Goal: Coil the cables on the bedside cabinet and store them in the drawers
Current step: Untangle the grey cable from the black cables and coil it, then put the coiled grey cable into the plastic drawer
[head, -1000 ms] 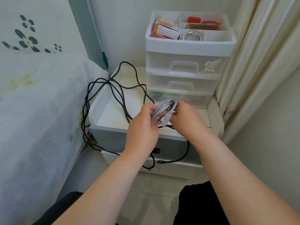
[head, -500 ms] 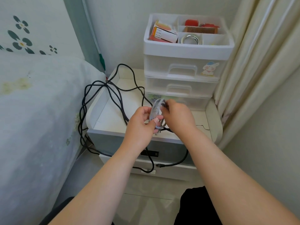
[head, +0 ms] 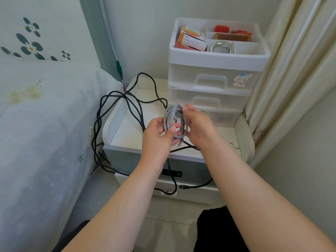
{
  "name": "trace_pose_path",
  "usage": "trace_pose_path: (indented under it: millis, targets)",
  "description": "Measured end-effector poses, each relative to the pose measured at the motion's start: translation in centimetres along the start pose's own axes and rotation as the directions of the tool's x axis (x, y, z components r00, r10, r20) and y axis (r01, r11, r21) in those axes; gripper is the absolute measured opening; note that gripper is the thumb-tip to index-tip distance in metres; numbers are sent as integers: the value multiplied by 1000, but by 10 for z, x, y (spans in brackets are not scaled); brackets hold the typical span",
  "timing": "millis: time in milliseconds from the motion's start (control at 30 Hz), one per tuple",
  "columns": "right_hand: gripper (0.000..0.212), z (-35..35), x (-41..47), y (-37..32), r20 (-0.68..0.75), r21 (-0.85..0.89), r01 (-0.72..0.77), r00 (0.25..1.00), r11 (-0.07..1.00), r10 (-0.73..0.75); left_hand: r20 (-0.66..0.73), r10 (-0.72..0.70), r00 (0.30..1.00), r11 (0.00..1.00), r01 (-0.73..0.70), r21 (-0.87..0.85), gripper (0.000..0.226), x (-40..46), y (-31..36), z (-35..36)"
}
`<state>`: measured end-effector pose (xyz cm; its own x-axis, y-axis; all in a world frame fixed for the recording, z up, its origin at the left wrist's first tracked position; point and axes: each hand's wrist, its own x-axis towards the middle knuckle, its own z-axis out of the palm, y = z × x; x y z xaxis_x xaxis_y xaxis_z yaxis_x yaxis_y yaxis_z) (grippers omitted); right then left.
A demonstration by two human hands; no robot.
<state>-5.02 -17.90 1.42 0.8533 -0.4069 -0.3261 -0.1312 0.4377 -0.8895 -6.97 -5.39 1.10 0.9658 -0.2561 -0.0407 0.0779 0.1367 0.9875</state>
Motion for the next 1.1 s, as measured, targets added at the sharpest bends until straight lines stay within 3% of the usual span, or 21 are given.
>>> trace_pose_path:
  millis: [167,267,367,600,667,733,767,800,833,867,900,1000,1100]
  targets:
    - [61,-16,36,-40,-123,331,-10,991,943,53,-80,-22,997,998,17,-55,19,6,5,-12]
    - [55,-16,47,-45,-199,488,22,976,873,86,-91,-66,994,993,56,-100,18,7,7,-17]
    - [48,-13,46,-44,-246,507,44,965,861,95,-98,-90,991,991,79,-112,18,10,7,-21]
    - [48,-13,45,-41,-339,356,25,935,934,104,-149,-153,977,973,123,-198,16,13,12,-36]
    - [45,-14,38,-41,-303,174,-35,949,984,87,-152,-159,976,971,127,-202,15,13,13,-39]
    - [37,-13,30,-37,-279,-222,-19,959,975,-44,-152,-159,975,969,124,-214,14,12,14,-42]
    - [33,-15,27,-36,-260,-520,47,943,853,-210,-152,-159,975,968,124,-218,13,11,14,-44]
    - [30,-19,25,-35,-181,-783,127,890,609,-419,-151,-161,975,967,125,-221,14,11,14,-44]
    - [29,-23,24,-36,-48,-932,180,797,313,-602,-147,-164,975,966,128,-225,14,10,14,-44]
    - [29,-28,25,-39,92,-976,203,706,77,-703,-140,-169,976,964,135,-228,15,9,14,-44]
    - [30,-32,28,-43,197,-976,203,646,-84,-738,-131,-175,976,963,141,-230,15,8,13,-43]
    - [35,-43,43,-51,293,-946,109,688,-305,-664,-106,-174,979,960,145,-241,15,7,14,-41]
    - [43,-41,49,-54,291,-929,64,738,-365,-609,-67,-155,986,953,131,-274,14,6,15,-39]
